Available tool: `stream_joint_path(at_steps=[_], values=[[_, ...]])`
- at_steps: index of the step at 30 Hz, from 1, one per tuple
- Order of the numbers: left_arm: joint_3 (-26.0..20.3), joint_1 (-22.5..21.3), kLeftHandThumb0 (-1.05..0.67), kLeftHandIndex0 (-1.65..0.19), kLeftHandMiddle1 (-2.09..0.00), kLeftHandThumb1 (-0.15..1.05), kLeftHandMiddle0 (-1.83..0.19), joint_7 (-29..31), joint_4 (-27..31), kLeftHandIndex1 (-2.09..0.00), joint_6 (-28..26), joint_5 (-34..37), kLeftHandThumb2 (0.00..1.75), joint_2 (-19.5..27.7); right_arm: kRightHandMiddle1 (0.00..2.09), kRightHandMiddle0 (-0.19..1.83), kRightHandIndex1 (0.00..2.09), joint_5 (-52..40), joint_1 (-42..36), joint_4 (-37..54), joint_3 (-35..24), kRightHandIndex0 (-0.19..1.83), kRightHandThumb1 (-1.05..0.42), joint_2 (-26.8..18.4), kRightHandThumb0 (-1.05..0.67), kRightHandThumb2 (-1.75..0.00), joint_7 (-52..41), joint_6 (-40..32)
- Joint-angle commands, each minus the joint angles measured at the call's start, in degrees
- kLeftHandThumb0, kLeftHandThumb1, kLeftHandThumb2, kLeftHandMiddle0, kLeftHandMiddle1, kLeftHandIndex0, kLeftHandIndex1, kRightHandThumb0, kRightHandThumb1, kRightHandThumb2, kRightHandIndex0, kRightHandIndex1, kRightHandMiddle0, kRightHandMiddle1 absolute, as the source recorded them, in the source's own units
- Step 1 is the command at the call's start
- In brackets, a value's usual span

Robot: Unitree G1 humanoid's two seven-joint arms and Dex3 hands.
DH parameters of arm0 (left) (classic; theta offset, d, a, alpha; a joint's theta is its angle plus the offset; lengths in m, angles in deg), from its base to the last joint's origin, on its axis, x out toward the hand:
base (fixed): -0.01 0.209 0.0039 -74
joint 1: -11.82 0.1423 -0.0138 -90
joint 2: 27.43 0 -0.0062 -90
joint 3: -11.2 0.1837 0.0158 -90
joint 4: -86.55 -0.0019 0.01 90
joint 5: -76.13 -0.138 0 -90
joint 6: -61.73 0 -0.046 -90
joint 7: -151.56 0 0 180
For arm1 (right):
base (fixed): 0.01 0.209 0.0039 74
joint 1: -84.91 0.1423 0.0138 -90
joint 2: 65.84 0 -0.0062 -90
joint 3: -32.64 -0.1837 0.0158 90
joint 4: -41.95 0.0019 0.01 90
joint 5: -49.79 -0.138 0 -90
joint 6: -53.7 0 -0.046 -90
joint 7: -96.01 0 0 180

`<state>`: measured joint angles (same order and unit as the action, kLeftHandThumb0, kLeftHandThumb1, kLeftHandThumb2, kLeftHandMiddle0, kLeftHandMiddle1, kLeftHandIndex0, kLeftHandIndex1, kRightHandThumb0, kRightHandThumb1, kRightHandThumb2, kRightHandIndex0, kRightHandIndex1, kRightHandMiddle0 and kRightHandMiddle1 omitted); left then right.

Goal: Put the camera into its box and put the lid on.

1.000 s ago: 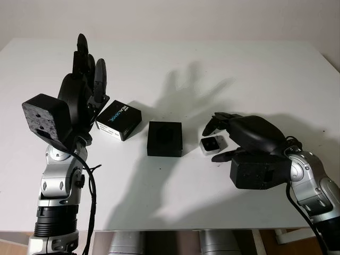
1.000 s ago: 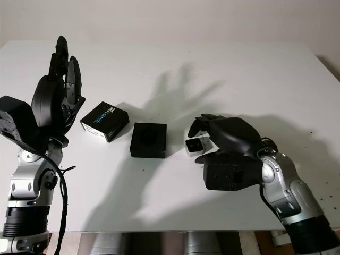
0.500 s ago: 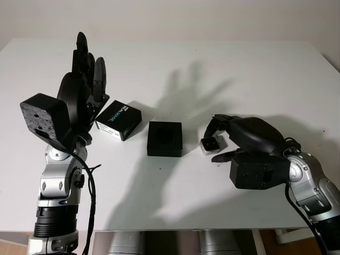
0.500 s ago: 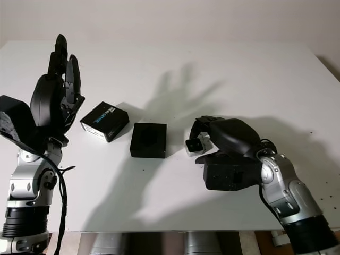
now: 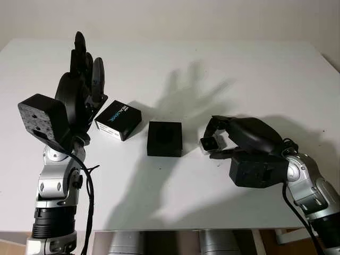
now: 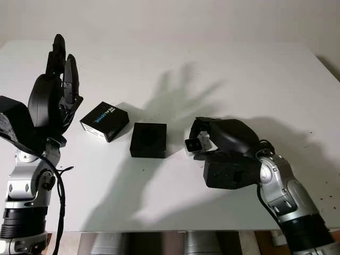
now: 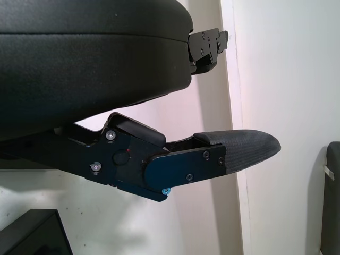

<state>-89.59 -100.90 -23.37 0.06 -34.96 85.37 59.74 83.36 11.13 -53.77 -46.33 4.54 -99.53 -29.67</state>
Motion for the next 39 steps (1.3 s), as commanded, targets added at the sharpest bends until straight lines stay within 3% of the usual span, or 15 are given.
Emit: stream_joint_path(at_steps=[1, 14, 29, 39], values=[[-0.4, 0.4, -0.77, 0.19, 0.00, 1.05, 0.19, 0.1, 0.9, 0.00, 0.1, -0.1, 0.63, 0.3, 1.44, 0.32, 0.08, -1.6, 0.6, -1.4, -0.7, 0.33, -0.98, 0.9, -0.41, -0.05, 0.3, 0.6], [-0.9, 0.7, -0.77, 0.19, 0.00, 1.05, 0.19, 0.6, 0.9, 0.00, -0.4, 0.6, 0.60, 0.6, 1.57, 0.28, 0.05, -13.5, 4.3, -10.0, -3.0, 0.31, -0.98, 4.2, -0.45, -0.06, -5.0, -3.6], [-1.2, 0.6, -0.76, 0.19, 0.00, 1.05, 0.19, 1.3, 1.2, 0.00, -1.5, 0.2, 0.59, 1.2, 1.61, 0.30, 0.05, -20.1, 4.7, -13.9, -5.7, 0.29, -0.97, 5.1, -0.43, -0.05, -3.7, 2.5], [-1.2, 0.6, -0.76, 0.19, 0.00, 1.05, 0.19, 1.8, 1.8, 0.00, -2.5, 0.1, 0.61, 2.1, 1.62, 0.32, 0.05, -27.1, 6.2, -11.4, -10.3, 0.29, -0.97, 8.0, -0.45, -0.05, -2.4, 3.2]])
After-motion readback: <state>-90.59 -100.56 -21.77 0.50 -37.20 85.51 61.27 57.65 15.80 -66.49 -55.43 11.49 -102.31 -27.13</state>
